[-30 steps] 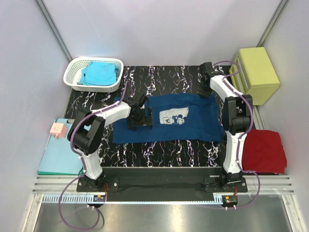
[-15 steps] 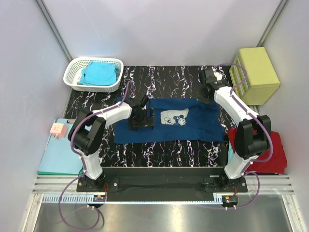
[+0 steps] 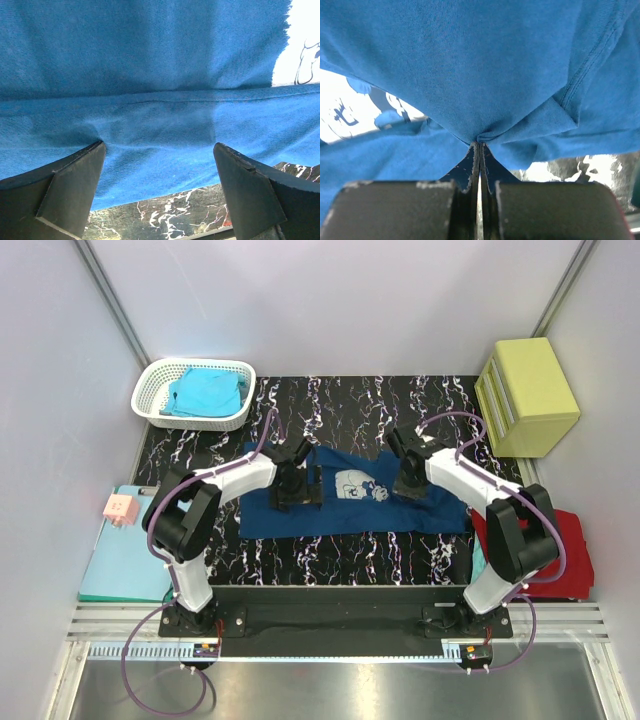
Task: Fold and stack the t-shirts
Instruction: Grap the side of the flattened tshirt furthest away from the robot with both arms
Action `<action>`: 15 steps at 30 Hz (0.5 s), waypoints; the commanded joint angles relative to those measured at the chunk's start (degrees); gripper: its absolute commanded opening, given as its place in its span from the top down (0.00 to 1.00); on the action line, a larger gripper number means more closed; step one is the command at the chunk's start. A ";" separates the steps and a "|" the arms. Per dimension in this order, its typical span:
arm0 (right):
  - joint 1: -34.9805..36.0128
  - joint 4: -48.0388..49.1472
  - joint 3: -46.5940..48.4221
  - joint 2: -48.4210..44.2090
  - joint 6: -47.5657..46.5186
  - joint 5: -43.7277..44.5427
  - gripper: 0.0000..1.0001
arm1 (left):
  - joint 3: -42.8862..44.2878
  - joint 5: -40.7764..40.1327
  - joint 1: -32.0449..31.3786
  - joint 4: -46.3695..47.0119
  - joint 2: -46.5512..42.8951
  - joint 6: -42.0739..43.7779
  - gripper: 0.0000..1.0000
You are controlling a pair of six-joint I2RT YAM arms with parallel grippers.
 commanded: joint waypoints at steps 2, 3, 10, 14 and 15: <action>1.09 -2.24 1.45 1.14 1.61 -0.31 0.91 | -1.12 2.21 -1.37 1.43 3.11 -1.89 0.01; 1.09 -2.07 3.37 0.88 1.08 2.39 0.77 | -1.04 2.29 -1.46 1.43 3.03 -1.98 0.01; -7.50 -0.74 19.98 4.64 -3.93 3.57 0.46 | -1.03 1.59 -1.64 1.08 1.80 -1.80 0.01; -11.13 -0.40 27.10 10.89 -4.89 1.55 0.48 | -1.56 1.07 -1.64 0.90 1.09 -1.28 0.01; -11.39 -0.31 28.08 13.95 -5.07 0.59 0.48 | -1.56 0.98 -1.64 0.73 1.01 -1.19 0.01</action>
